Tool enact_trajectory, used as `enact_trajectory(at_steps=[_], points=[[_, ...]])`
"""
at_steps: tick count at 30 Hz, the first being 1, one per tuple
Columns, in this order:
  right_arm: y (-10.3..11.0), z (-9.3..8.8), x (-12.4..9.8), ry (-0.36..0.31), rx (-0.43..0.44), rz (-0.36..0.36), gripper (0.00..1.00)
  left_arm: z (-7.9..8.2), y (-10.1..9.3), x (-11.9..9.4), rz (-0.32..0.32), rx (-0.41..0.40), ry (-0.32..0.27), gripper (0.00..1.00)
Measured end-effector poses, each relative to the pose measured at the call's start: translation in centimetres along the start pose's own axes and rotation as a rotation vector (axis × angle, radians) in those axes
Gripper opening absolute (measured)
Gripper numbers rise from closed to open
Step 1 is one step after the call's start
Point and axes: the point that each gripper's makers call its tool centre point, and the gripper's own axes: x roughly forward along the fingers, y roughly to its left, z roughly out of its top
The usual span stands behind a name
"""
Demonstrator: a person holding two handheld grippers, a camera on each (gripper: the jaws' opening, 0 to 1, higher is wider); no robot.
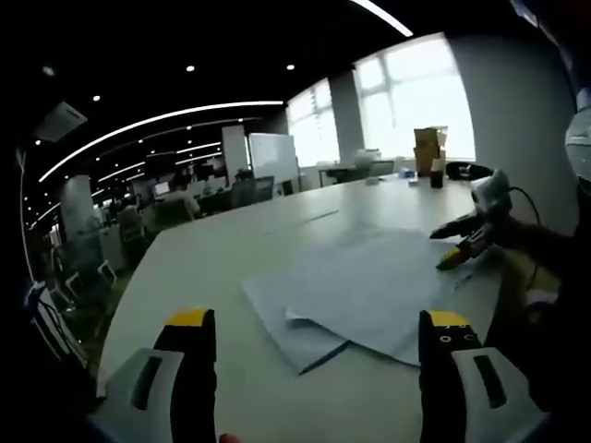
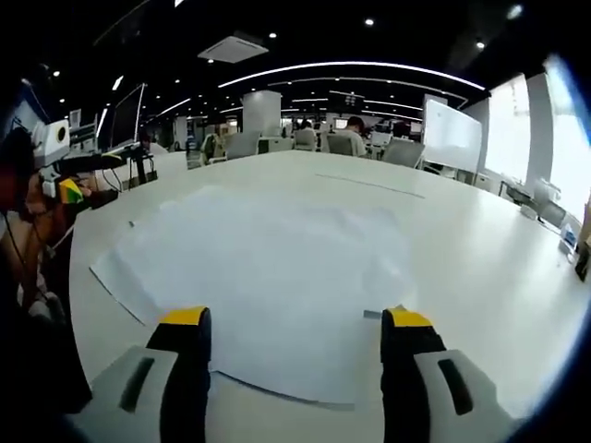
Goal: Organize the stack of printing papers by aligning and flattening the scattered papers on the table
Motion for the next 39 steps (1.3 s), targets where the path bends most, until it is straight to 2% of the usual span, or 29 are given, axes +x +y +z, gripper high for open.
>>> enact_trajectory(at_steps=[6, 9, 16, 20, 26, 30, 39], points=[[0.1, -0.2, 0.1, -0.016, 0.019, 0.005, 0.67, -0.1, 0.1, 0.2, 0.003, 0.001, 0.006, 0.93], [0.3, 0.0, 0.1, -0.032, 0.013, 0.009, 0.62, -0.1, 0.1, 0.3, 0.003, 0.004, 0.009, 0.93], [0.4, 0.1, 0.0, -0.053, 0.013, -0.001, 0.61, -0.2, -0.1, 0.5, -0.002, 0.006, 0.014, 0.92], [0.8, 0.0, 0.1, -0.052, 0.007, 0.015, 0.51, -0.2, -0.1, 0.6, -0.001, 0.007, 0.015, 0.92], [0.8, 0.1, 0.3, -0.055, 0.001, 0.017, 0.49, -0.2, -0.1, 0.5, -0.001, 0.008, 0.013, 0.92], [0.9, 0.5, 0.3, -0.076, -0.066, -0.013, 0.48, -0.4, -0.1, 0.4, 0.0, 0.007, 0.016, 0.92], [1.5, 0.8, 0.1, -0.087, -0.143, -0.039, 0.43, -0.4, -0.1, 0.4, -0.002, 0.012, 0.018, 0.91]])
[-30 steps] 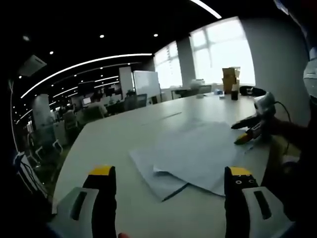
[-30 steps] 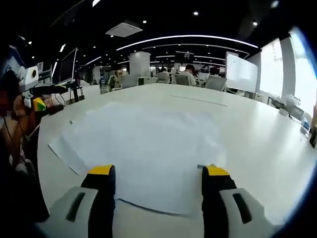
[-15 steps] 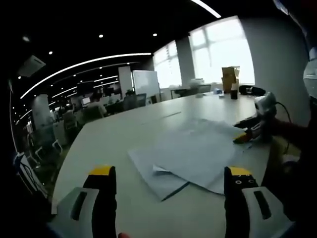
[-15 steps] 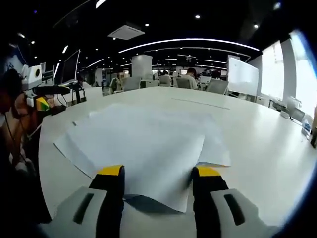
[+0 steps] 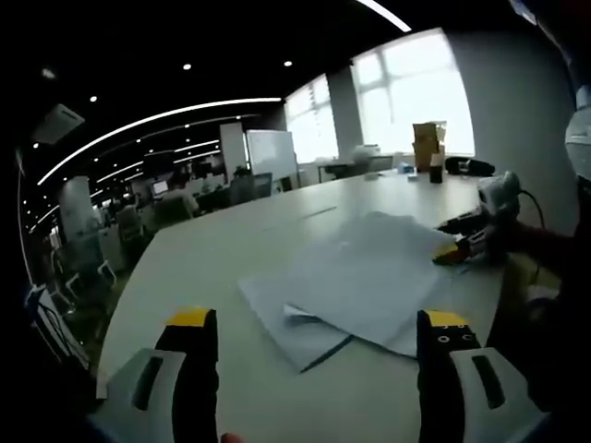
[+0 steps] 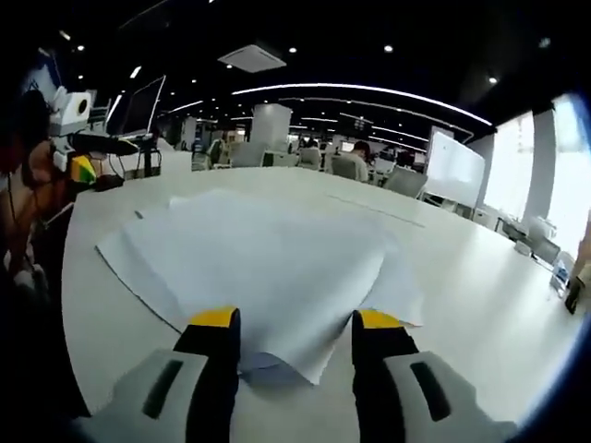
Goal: Organize the stack of printing papers by aligning and flattening the scattered papers on the table
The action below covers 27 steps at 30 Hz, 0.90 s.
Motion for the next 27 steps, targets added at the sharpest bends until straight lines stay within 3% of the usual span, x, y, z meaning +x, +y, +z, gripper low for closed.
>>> enact_trajectory(at_steps=[9, 27], points=[[0.31, 0.67, -0.23, -0.008, -0.149, -0.065, 0.36, 0.07, -0.13, -0.01, -0.004, 0.002, 0.002, 0.9], [0.69, 1.01, -0.54, -0.004, -0.271, -0.136, 0.28, 0.04, -0.21, 0.0, -0.006, 0.002, -0.001, 0.9]])
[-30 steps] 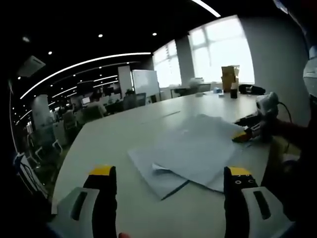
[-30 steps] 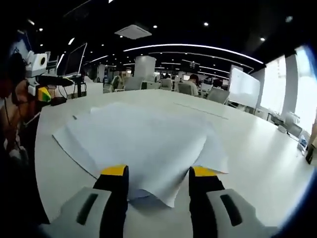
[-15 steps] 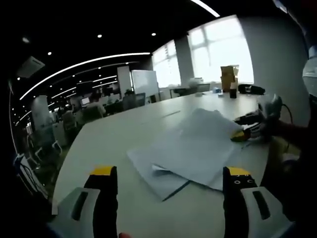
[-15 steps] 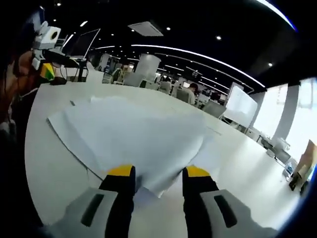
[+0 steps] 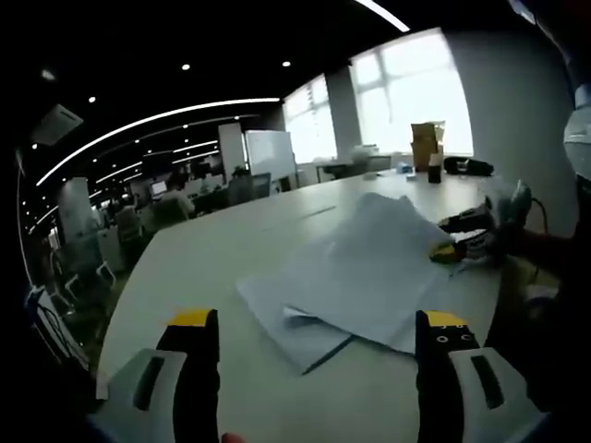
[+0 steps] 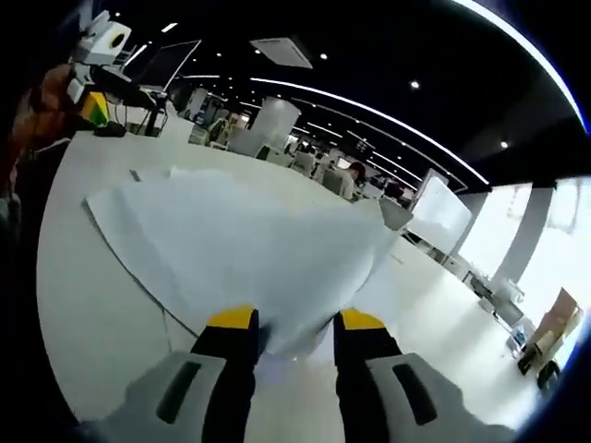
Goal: Organize the stack of printing papers by aligning and flattening the scattered papers on the table
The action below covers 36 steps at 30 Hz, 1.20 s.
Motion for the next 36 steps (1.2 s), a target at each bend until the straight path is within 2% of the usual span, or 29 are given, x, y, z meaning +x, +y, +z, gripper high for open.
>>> enact_trajectory(at_steps=[9, 21, 36], points=[[0.2, 0.4, 0.0, 0.001, -0.11, -0.038, 0.25, 0.0, 0.0, -0.1, 0.0, 0.0, -0.004, 0.9], [-0.3, 0.5, 0.0, 0.019, -0.166, -0.063, 0.22, 0.0, 0.3, -0.4, 0.006, -0.003, -0.011, 0.9], [-2.2, 1.8, -0.7, -0.021, -0.129, -0.101, 0.17, 0.0, 0.4, -0.4, 0.005, -0.004, -0.014, 0.9]])
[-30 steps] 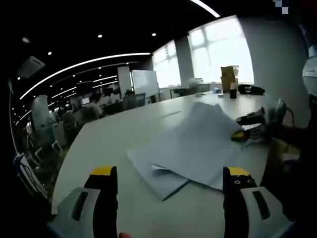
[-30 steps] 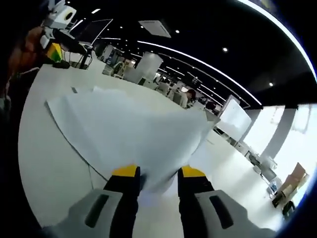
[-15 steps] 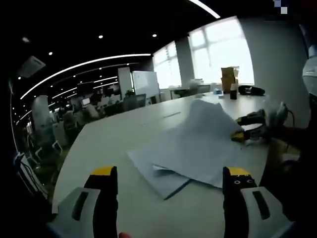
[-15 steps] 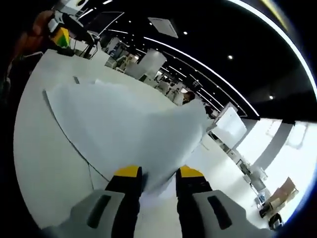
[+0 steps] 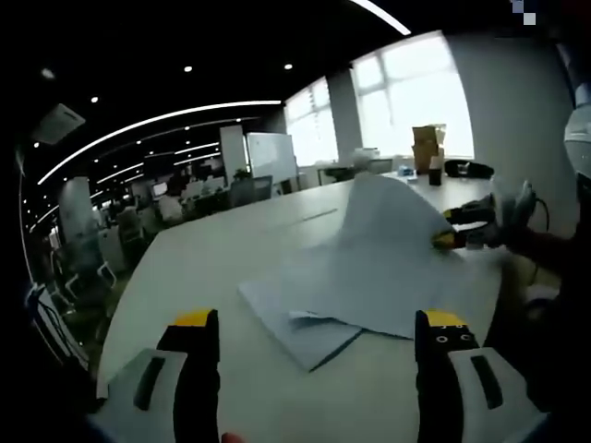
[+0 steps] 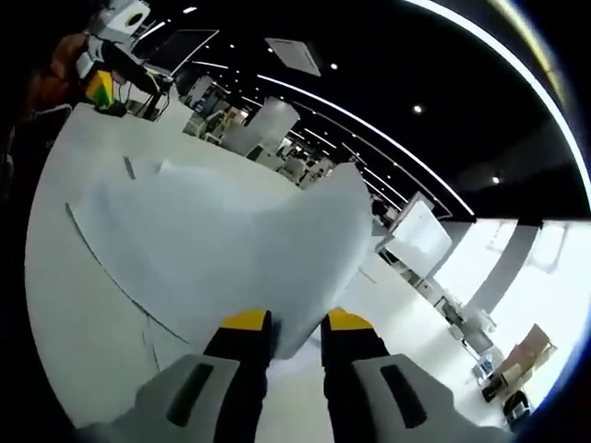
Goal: Organize the stack of printing papers by aligning and flattening the scattered papers on the table
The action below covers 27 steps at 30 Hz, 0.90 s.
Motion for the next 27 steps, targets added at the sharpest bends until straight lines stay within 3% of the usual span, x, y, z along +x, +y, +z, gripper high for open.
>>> enact_trajectory(at_steps=[8, 17, 27], points=[[-0.7, 1.4, -0.5, -0.056, 0.019, -0.015, 0.15, 0.2, 0.0, -0.1, 0.004, 0.005, -0.002, 0.9], [-1.2, 2.1, -0.8, -0.108, 0.172, 0.037, 0.09, 0.6, -0.1, -0.4, 0.007, 0.014, -0.005, 0.9], [-0.9, 2.7, -0.8, -0.137, 0.184, 0.059, 0.05, 0.8, -0.1, -0.7, 0.014, 0.018, -0.01, 0.9]])
